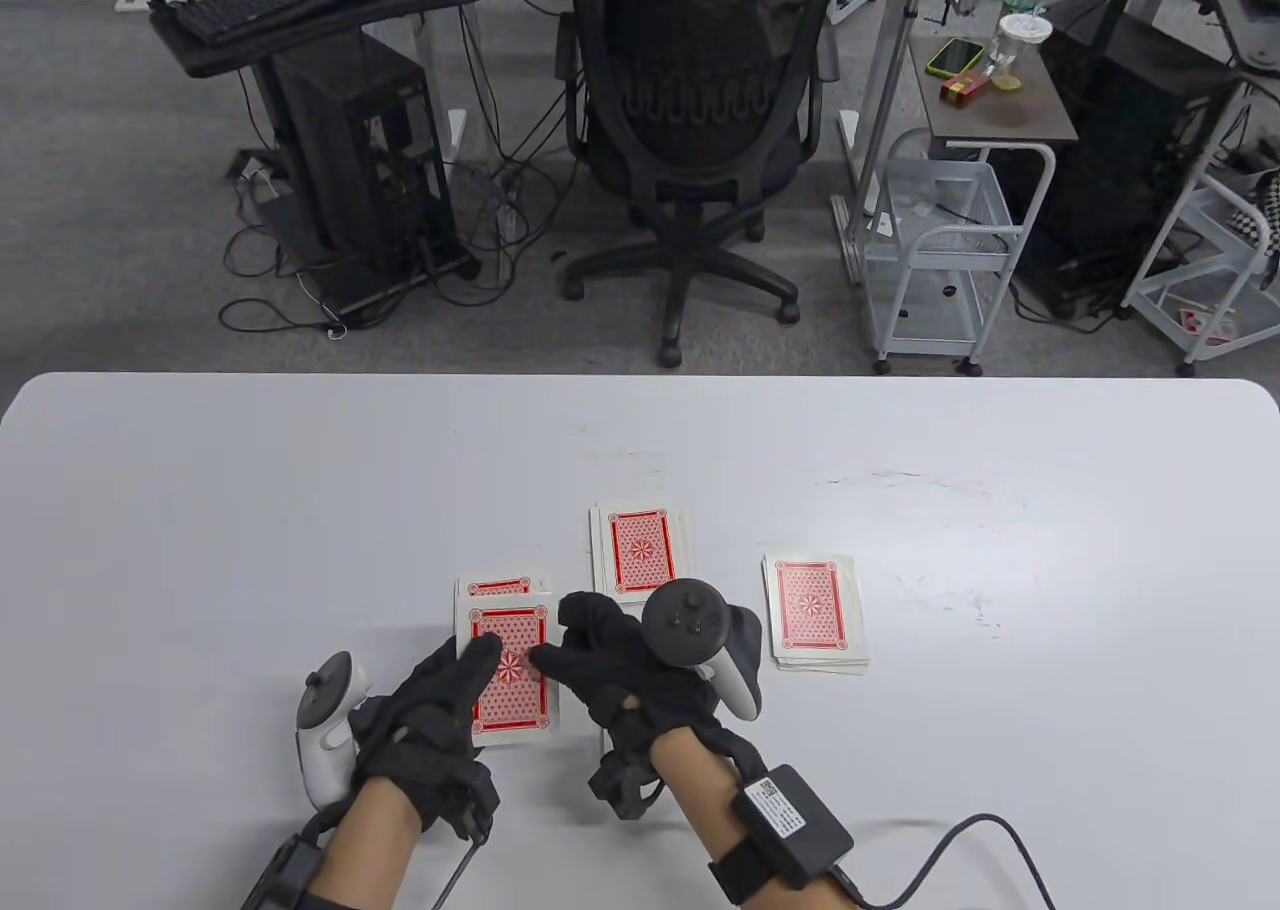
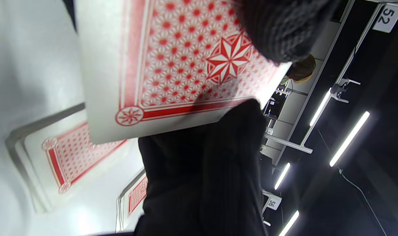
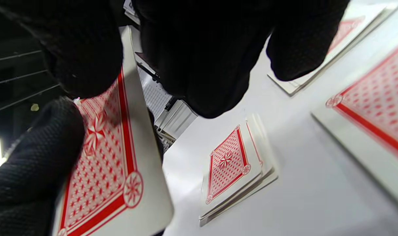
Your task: Four-player card dealing with fan arrangement
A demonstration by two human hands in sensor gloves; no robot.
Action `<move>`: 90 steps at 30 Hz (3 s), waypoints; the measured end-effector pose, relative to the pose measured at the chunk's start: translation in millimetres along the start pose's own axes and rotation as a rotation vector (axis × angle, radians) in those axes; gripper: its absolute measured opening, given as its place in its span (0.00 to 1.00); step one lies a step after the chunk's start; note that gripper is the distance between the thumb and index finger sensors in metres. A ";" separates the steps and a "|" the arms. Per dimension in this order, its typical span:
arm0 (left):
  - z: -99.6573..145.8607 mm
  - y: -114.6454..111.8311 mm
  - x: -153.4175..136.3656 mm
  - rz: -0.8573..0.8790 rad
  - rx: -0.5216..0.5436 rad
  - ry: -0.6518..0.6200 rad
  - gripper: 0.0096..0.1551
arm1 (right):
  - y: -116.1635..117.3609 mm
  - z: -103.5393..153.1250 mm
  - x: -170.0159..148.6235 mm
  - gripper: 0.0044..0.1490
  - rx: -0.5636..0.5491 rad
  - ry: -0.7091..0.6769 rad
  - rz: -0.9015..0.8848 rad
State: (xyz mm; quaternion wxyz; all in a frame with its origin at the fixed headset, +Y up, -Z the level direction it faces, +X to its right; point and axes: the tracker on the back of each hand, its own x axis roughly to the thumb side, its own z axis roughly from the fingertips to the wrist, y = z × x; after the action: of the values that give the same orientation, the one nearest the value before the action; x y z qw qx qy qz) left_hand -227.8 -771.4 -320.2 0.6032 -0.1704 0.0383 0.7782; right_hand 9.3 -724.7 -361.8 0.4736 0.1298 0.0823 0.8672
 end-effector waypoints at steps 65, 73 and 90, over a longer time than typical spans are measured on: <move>2.5 30.9 9.8 -0.099 0.102 0.029 0.28 | -6.2 -21.2 7.9 0.36 0.102 0.032 -0.095; 13.3 83.5 17.2 -0.037 0.337 0.066 0.29 | 12.4 -85.8 25.0 0.43 0.075 0.138 0.149; 7.7 80.3 20.3 -0.125 0.307 0.068 0.28 | 78.0 -128.5 12.9 0.48 0.108 0.305 0.900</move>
State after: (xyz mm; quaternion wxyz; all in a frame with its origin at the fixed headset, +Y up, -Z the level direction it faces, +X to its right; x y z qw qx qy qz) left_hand -310.2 -772.2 -331.0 0.6677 -0.1046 0.1666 0.7179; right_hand -98.7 -758.3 -461.5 0.0262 0.0480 0.1312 0.9898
